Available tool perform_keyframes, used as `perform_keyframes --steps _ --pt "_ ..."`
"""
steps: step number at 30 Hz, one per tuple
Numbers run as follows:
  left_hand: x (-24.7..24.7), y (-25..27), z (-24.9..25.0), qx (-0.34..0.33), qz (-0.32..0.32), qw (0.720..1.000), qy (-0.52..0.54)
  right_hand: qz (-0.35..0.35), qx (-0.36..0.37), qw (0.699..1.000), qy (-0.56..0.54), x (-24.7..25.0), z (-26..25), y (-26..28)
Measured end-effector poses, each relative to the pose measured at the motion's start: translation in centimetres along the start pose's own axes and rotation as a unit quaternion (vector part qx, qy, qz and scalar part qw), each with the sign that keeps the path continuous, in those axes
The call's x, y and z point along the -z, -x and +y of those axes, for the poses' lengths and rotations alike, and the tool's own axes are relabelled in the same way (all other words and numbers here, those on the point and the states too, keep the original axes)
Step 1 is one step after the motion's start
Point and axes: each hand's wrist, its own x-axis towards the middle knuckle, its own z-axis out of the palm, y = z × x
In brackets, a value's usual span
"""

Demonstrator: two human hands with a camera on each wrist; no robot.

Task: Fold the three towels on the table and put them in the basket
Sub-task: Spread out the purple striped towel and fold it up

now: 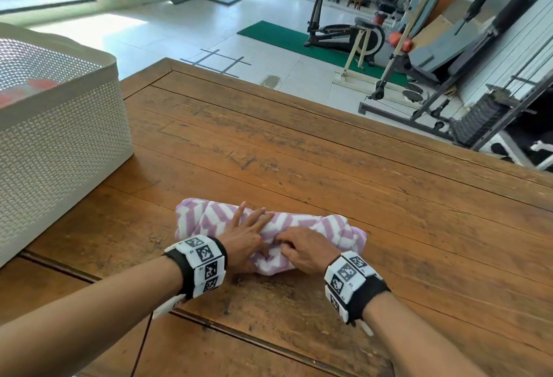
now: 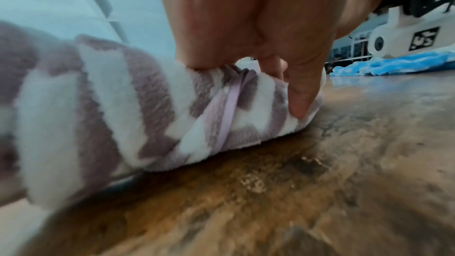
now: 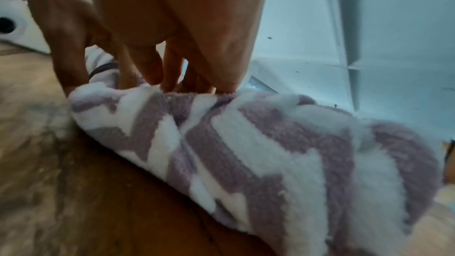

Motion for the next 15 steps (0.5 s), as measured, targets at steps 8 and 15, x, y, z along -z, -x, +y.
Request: perform_keyframes --steps 8,15 --pt "-0.9 0.6 0.4 0.008 0.019 0.999 -0.028 0.031 -0.007 0.999 -0.006 -0.8 0.5 -0.5" --pt "0.0 -0.1 0.6 0.028 -0.006 1.000 0.002 0.064 -0.033 0.996 0.060 -0.5 0.6 -2.2"
